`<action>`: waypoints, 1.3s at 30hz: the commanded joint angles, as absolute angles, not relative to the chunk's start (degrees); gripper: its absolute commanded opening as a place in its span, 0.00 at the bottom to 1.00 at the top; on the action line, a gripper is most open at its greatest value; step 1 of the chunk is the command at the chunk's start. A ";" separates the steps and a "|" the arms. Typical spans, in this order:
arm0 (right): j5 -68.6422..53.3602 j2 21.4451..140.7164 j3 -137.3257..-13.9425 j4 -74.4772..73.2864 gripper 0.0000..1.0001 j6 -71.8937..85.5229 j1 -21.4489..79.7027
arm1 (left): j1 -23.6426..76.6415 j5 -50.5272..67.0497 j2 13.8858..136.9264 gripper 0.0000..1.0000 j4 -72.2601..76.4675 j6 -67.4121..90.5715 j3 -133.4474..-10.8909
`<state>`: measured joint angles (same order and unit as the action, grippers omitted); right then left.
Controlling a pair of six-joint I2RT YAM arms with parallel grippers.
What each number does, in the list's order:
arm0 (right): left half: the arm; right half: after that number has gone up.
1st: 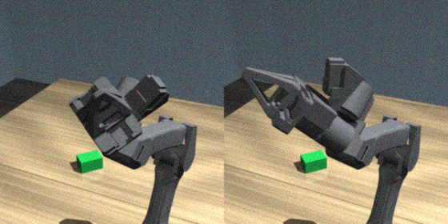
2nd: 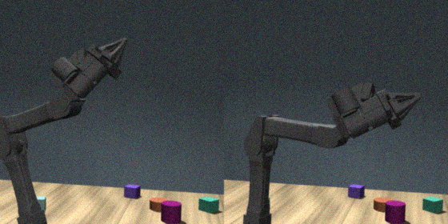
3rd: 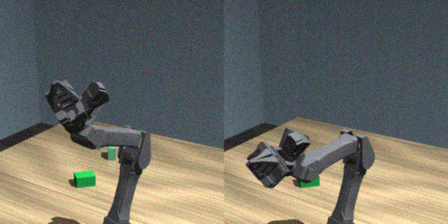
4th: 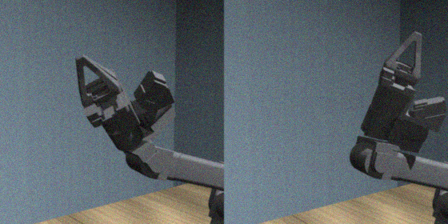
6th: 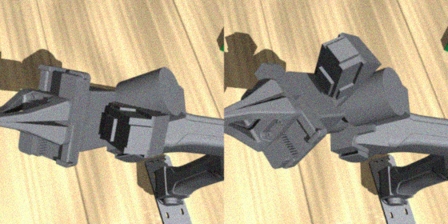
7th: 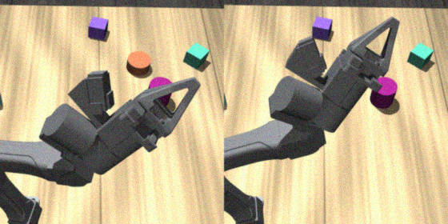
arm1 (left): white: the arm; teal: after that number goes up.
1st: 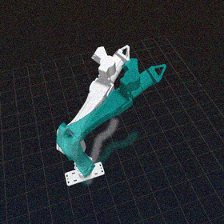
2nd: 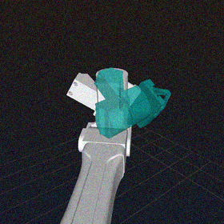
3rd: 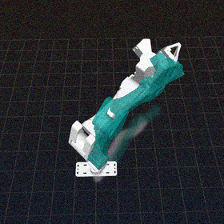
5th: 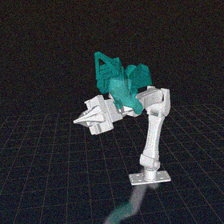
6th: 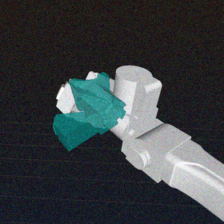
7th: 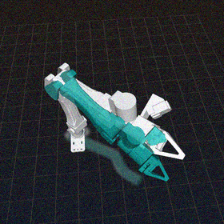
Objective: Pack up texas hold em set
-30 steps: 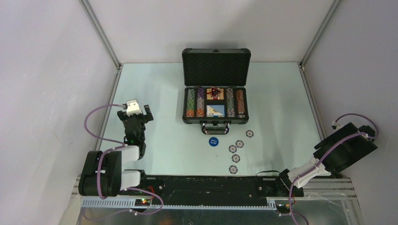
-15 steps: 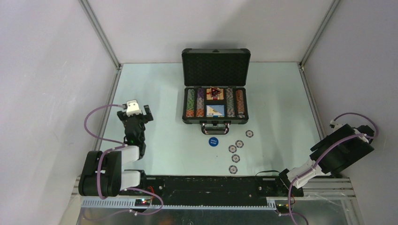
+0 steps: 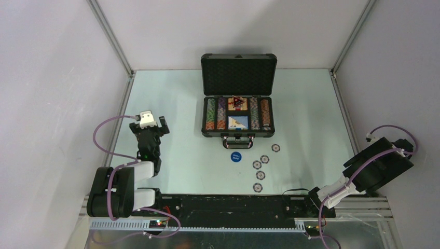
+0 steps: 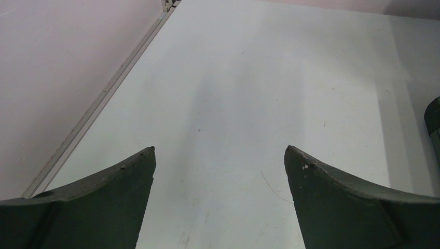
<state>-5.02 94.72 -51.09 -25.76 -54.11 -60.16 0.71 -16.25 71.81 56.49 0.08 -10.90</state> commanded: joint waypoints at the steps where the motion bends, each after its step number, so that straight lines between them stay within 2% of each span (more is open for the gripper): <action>1: -2.68 97.21 -50.65 -21.03 0.44 -54.37 -62.32 | 0.18 -16.44 71.54 0.98 59.68 0.79 -11.05; 19: -2.69 100.07 -50.27 -20.46 0.43 -55.32 -62.28 | 0.18 -16.44 71.52 0.98 59.65 0.79 -11.00; 39: 2.07 93.43 -46.97 -9.49 0.32 -54.48 -61.72 | 0.18 -16.49 71.54 0.98 59.68 0.79 -11.01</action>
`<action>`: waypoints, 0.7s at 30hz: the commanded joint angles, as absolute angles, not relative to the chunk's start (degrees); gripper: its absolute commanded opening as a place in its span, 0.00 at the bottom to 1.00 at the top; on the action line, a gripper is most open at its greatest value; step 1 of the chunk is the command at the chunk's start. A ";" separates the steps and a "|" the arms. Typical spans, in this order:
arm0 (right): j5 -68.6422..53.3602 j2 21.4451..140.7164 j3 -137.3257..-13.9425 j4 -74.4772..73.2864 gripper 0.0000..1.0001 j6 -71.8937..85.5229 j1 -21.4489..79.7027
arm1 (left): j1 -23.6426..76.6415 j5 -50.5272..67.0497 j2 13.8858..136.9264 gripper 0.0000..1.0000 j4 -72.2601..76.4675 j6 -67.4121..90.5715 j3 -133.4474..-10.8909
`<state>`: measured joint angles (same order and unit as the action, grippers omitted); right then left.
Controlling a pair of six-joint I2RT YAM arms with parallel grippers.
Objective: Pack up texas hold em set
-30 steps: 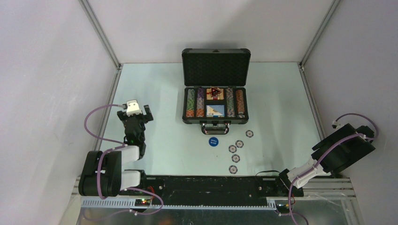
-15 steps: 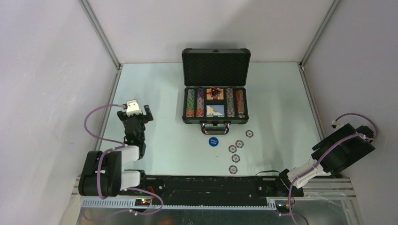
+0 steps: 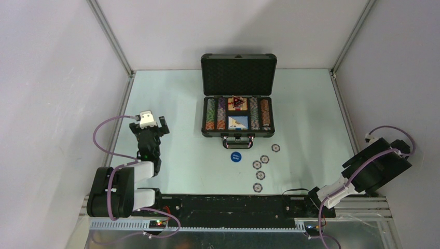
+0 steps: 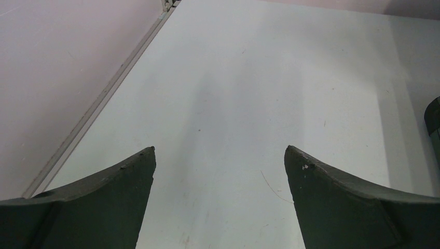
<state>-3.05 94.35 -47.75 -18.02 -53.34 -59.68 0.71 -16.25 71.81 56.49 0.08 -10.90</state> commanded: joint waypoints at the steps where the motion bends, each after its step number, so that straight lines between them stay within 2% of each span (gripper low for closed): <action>1: 2.34 93.30 -46.87 -9.31 0.32 -54.53 -61.70 | 0.18 -16.46 71.54 0.98 59.68 0.79 -11.01; 21: 4.47 88.94 -45.44 -5.69 0.29 -55.01 -61.04 | 0.18 -16.45 71.54 0.98 59.68 0.73 -10.99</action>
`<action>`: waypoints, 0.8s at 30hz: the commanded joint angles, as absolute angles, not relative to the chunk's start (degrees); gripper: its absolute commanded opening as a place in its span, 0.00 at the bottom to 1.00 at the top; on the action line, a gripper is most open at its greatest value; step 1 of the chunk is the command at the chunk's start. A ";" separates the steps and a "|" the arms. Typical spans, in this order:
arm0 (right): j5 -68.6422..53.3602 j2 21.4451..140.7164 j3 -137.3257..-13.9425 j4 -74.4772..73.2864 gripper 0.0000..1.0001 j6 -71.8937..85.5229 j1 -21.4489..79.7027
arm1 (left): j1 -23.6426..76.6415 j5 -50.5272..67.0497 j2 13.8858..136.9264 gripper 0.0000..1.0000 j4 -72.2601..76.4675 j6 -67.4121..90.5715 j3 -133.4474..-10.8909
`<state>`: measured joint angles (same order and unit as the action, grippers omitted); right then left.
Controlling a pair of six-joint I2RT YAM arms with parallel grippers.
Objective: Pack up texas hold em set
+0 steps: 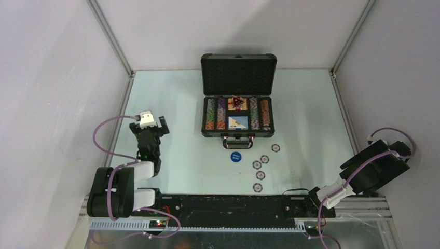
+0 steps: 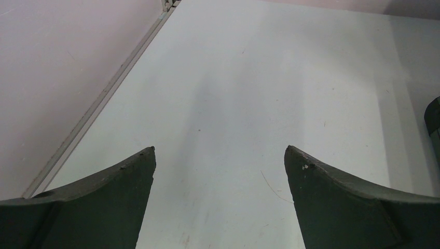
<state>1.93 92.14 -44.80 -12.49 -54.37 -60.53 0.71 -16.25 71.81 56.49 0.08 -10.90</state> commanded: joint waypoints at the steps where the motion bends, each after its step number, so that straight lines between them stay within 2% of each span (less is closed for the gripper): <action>1: 4.19 88.77 -45.44 -5.83 0.29 -54.88 -61.01 | 0.18 -16.44 71.54 0.98 59.68 0.78 -10.99; 10: -6.24 85.06 -51.32 -17.20 0.36 -45.61 -60.41 | 0.18 -16.46 71.54 0.98 59.68 0.79 -11.06; 14: -6.37 87.64 -53.52 -20.53 0.38 -41.69 -57.76 | 0.18 -16.44 71.54 0.98 59.68 0.79 -10.99; 24: -2.68 97.34 -53.61 -16.77 0.34 -35.01 -52.85 | 0.18 -16.48 71.54 0.98 59.68 0.79 -11.01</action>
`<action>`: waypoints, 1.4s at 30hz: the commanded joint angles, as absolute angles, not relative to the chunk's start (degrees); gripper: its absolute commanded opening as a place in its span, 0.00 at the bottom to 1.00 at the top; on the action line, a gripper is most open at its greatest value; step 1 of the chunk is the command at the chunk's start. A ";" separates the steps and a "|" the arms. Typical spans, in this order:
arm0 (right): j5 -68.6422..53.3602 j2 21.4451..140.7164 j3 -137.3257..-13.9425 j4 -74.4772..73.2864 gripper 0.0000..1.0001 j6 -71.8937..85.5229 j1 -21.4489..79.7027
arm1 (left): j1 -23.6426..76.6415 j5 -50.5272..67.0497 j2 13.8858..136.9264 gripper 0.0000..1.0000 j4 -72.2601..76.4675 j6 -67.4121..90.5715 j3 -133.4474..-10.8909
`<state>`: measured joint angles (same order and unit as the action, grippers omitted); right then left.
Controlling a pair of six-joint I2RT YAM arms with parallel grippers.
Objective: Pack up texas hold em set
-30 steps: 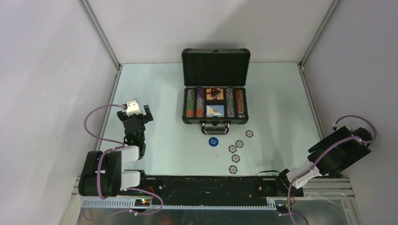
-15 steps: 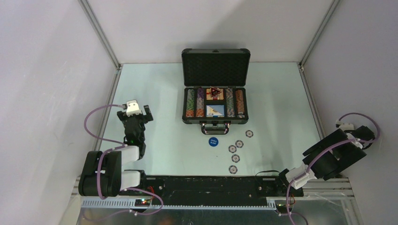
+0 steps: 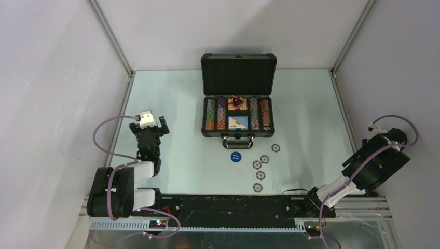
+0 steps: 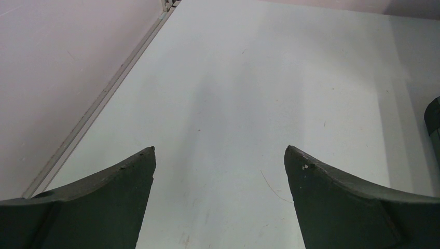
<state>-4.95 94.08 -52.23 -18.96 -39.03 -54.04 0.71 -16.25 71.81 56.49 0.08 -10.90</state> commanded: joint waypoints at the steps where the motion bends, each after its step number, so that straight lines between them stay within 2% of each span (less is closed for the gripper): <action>1: -2.10 97.80 -53.57 -16.12 0.34 -34.97 -52.57 | 0.18 -16.49 71.54 0.98 59.68 0.79 -10.99; 14: 5.80 101.49 -50.28 -12.33 0.33 -41.96 -52.22 | 0.18 -16.46 71.54 0.98 59.63 0.79 -11.00; 42: 5.52 96.52 -50.28 -17.48 0.33 -47.67 -58.01 | 0.18 -16.46 71.57 0.98 59.68 0.79 -11.03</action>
